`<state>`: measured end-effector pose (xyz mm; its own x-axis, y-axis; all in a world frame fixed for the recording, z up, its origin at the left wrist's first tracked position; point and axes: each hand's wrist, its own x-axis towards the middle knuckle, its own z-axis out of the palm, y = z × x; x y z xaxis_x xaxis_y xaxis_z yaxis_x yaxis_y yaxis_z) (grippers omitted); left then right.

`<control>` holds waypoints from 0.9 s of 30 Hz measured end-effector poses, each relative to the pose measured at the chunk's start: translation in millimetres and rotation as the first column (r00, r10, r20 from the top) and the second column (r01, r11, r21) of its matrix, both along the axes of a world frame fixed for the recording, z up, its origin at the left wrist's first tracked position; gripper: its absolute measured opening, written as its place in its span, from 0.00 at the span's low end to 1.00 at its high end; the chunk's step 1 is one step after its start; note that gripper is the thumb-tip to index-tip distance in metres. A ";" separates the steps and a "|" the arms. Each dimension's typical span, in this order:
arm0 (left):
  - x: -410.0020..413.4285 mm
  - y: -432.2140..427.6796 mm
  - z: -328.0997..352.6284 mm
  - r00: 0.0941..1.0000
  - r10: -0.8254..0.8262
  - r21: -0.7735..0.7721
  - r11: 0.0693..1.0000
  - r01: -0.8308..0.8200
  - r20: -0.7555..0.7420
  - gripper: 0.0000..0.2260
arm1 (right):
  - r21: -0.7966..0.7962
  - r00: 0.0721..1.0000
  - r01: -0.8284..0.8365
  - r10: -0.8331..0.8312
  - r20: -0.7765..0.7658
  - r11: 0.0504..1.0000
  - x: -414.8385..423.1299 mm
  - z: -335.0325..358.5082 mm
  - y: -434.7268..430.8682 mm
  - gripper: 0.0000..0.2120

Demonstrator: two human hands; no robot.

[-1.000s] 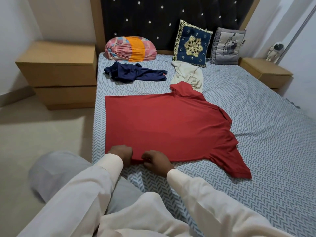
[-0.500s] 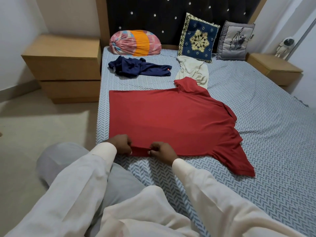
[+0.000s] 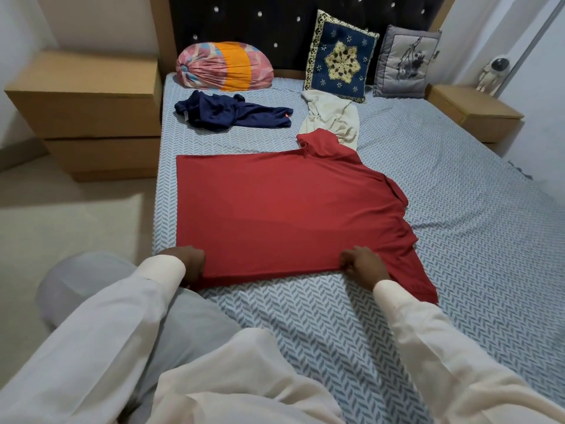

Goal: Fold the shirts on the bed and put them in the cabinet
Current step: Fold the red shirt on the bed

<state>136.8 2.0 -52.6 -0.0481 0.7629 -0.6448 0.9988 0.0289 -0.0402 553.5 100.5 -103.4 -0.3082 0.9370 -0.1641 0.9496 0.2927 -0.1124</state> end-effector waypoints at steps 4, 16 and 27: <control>0.3 -5.6 -2.6 1.000 0.000 -0.025 1.000 -0.001 -0.008 0.16 | 0.003 1.000 0.003 -0.003 0.022 1.000 38.3 2.8 4.0 0.09; -71.2 31.4 -21.9 0.716 0.485 -0.004 0.829 -0.559 0.503 0.06 | -0.080 0.938 0.077 -0.099 -0.334 0.994 11.6 32.2 104.1 0.10; -89.8 82.3 -52.0 0.431 0.536 0.192 0.444 -0.875 0.726 0.03 | -0.109 0.950 0.132 -0.158 -0.269 0.985 -56.1 28.8 206.1 0.09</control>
<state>47.0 84.4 -104.6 -0.5468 0.7761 -0.3143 0.4137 0.5767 0.7044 497.4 306.6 -74.6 -0.2151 0.9605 -0.1765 0.9093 0.1311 -0.3950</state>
